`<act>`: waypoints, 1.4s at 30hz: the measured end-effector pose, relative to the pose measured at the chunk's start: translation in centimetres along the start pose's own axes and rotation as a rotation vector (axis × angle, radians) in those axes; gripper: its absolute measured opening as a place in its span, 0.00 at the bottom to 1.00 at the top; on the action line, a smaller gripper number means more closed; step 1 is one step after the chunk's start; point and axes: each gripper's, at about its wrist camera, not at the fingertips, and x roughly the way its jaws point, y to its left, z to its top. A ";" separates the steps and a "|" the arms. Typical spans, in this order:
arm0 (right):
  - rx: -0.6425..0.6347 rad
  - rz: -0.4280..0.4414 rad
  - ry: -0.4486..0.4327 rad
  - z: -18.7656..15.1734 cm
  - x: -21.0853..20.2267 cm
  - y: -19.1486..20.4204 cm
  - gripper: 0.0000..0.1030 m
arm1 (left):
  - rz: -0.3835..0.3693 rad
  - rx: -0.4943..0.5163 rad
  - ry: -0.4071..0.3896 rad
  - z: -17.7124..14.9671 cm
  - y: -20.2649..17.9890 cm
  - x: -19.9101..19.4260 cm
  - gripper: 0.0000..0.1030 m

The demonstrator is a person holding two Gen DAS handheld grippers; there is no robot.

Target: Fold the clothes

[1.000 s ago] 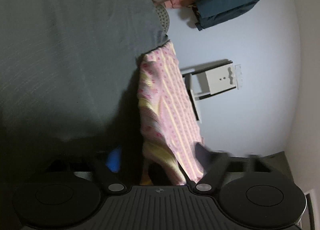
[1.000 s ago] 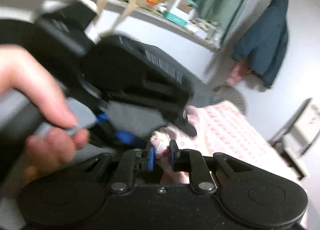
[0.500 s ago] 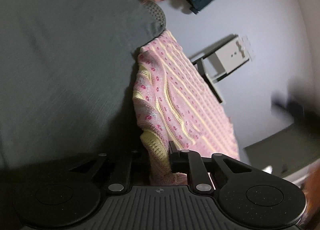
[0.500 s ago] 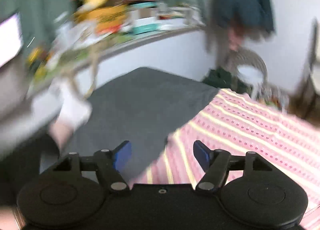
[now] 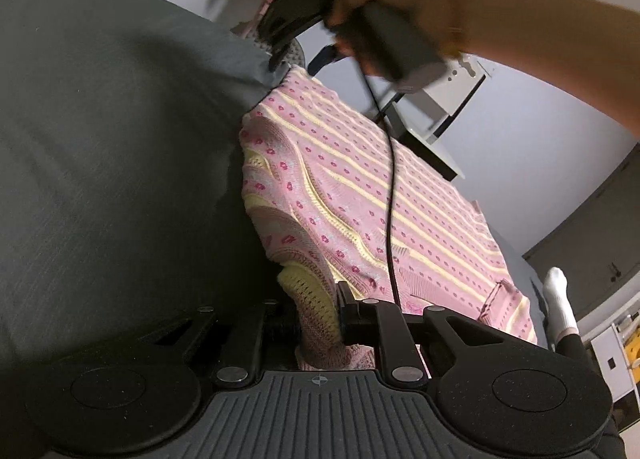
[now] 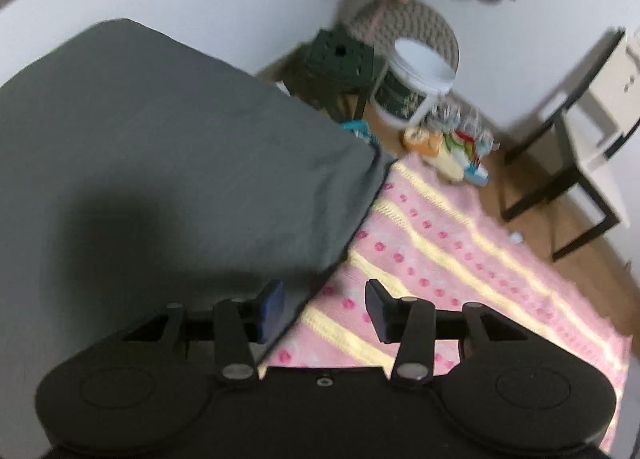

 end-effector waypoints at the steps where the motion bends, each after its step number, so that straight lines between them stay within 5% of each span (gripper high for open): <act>1: 0.007 -0.004 0.009 0.1 0.5 0.2 0.40 | 0.002 0.012 0.001 0.1 -0.1 0.0 0.16; 7: -0.094 -0.108 0.047 0.6 3.3 2.1 0.21 | 0.023 0.130 0.009 -0.6 -1.9 -0.5 0.16; 8: -0.098 -0.134 0.054 0.6 3.6 1.9 0.06 | 0.028 0.145 0.012 -0.7 -2.1 -0.4 0.16; 15: -0.077 -0.041 0.059 0.7 2.0 -2.1 0.04 | 0.050 0.254 -0.018 -0.9 -3.6 -0.8 0.16; 22: 0.148 0.128 0.031 0.2 -1.9 -13.2 0.04 | 0.028 0.481 -0.080 -1.6 -7.9 -1.4 0.16; 30: 0.377 0.222 -0.026 -4.9 -4.0 -27.2 0.04 | -0.114 0.686 -0.057 -4.1 -15.3 -0.1 0.16; 42: 0.592 0.319 -0.144 -15.4 -3.7 -41.5 0.04 | -0.255 0.703 0.014 -7.0 -23.7 3.1 0.16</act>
